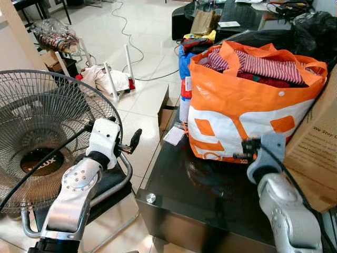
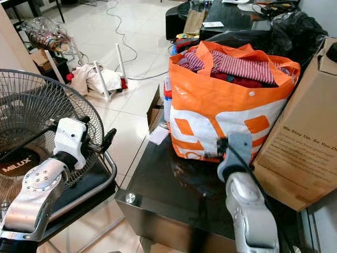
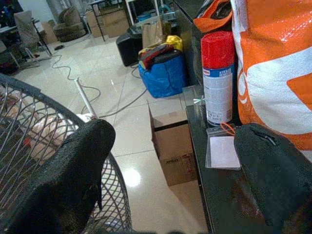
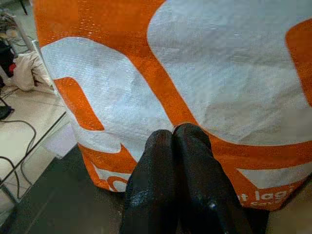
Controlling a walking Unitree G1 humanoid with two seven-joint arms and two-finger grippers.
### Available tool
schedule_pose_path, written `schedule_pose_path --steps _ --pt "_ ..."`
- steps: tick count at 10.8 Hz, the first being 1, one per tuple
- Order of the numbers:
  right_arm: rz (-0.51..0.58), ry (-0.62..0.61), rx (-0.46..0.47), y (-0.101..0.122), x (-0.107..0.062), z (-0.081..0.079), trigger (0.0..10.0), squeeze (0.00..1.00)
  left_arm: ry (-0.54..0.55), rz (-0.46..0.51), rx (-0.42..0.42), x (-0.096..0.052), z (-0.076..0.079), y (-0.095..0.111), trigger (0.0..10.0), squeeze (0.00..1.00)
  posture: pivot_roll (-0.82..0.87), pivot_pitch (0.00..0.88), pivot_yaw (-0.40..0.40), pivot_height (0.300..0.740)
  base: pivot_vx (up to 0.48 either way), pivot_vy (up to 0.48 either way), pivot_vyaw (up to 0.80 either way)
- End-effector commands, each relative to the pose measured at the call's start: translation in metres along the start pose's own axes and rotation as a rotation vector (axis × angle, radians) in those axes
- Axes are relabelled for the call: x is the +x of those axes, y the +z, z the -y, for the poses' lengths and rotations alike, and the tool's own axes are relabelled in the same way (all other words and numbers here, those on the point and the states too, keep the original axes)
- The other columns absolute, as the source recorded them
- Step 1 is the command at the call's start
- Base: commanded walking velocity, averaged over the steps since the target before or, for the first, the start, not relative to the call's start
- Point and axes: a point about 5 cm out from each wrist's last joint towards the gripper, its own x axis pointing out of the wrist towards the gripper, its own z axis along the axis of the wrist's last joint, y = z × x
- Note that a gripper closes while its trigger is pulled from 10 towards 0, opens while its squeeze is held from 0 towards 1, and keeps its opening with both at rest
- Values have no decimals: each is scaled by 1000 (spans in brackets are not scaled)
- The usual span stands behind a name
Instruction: Hang keys on a hook
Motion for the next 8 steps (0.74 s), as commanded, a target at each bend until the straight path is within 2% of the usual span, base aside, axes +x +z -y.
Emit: schedule_pose_path --steps 1,3,5,8 --pt "13 -14 7 4 0 2 10000 0 17 -9 -3 2 -2 -2 10000 0 -75 0 54 740 0 0 0" --pt "17 -26 14 4 0 1 10000 0 0 -2 0 9 -1 -1 10000 0 -94 0 80 740 0 0 0" --pt "20 -35 21 6 1 4 10000 0 -2 8 -11 12 3 2 10000 0 -84 0 72 740 0 0 0" --pt "-3 -17 1 3 -1 5 10000 0 18 -13 -25 3 4 -5 10000 0 -66 0 41 740 0 0 0"
